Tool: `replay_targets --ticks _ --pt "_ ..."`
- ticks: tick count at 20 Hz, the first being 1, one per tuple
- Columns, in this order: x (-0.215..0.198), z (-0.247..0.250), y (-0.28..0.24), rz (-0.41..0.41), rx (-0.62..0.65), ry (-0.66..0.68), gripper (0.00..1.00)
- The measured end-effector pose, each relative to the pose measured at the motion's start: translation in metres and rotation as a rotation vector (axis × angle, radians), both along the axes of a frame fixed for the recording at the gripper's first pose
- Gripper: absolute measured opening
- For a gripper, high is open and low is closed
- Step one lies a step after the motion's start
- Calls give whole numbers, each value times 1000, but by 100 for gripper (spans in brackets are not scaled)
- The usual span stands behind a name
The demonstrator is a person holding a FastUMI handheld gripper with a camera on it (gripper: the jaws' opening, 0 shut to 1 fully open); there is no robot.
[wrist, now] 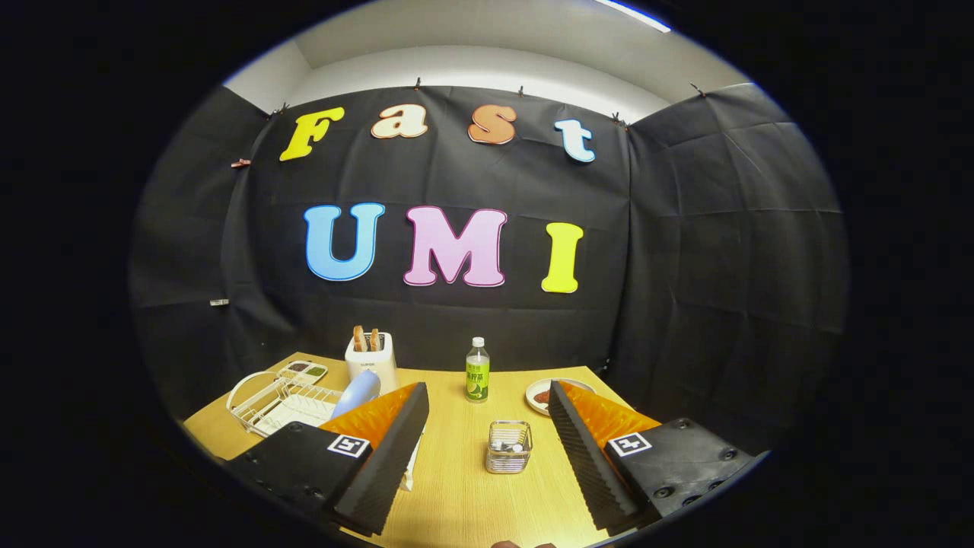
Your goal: Take the plate from the dish rack, then take the spoon from the basket and place it into the plate.
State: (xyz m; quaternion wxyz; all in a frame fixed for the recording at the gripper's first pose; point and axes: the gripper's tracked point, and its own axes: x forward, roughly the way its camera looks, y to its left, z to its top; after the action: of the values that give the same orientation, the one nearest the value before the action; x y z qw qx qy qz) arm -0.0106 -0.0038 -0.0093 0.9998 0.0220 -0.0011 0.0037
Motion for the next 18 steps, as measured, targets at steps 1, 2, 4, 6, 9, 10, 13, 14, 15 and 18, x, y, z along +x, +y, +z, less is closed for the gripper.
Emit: replay_targets --ticks 1,2,4,6,9,10,13,14,15,18 --pt "1 0 -1 -2 4 -1 97" --pt "2 -1 -2 -4 7 -1 97" --pt "4 -4 -2 -3 12 8 97" --pt "5 -5 0 4 12 11 97" --pt "14 4 11 25 -29 -6 97" --pt "19 9 23 48 -37 -12 97" --pt "39 15 51 110 -28 15 97" --pt "47 15 62 125 -23 34 97" --pt "53 16 72 142 -20 50 97" --pt "78 17 105 198 -36 85 97"
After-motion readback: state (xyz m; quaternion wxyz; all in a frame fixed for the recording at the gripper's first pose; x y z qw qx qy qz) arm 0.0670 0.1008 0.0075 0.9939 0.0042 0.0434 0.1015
